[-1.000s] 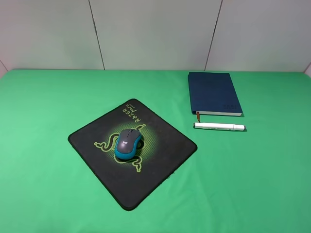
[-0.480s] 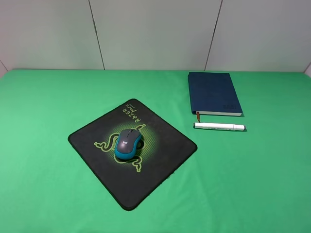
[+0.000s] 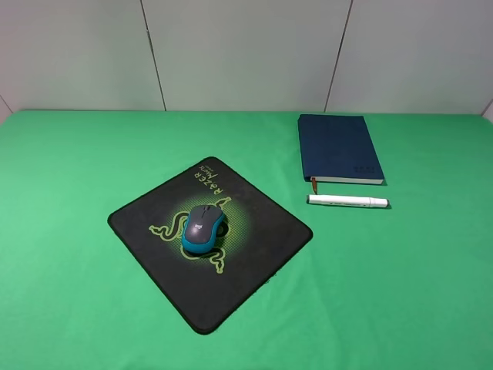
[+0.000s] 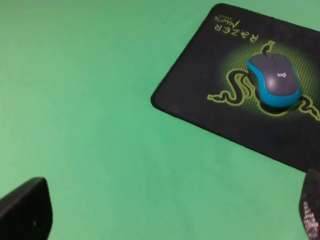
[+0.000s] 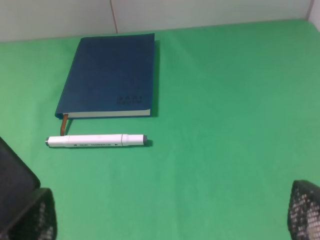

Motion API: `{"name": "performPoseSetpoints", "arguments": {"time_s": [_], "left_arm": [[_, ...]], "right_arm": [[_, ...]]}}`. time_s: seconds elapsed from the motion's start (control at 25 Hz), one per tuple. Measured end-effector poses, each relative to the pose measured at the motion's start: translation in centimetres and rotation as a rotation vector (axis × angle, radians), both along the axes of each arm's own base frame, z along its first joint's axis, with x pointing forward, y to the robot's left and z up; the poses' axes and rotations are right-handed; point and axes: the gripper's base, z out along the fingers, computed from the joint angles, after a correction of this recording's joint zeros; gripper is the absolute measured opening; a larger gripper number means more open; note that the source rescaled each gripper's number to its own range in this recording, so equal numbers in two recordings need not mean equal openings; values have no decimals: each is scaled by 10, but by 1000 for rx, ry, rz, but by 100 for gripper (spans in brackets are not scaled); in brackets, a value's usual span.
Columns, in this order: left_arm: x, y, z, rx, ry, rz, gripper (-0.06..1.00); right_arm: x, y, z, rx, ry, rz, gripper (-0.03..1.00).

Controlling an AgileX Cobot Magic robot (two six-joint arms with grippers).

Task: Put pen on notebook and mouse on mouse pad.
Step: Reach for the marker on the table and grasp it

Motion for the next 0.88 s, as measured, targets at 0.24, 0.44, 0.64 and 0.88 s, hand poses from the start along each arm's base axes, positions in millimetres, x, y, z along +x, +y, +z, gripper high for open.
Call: {"name": "performPoseSetpoints", "arguments": {"time_s": [0.24,0.44,0.64,0.88], "left_arm": [[0,0,0,0,0,0,99],[0,0,0,0,0,0,99],[0,0,0,0,0,0,98],[0,0,0,0,0,0,97]], "right_arm": [[0,0,0,1,0,0,100],[0,0,0,1,0,0,100],[0,0,0,1,0,0,100],[0,0,0,1,0,0,100]]}}
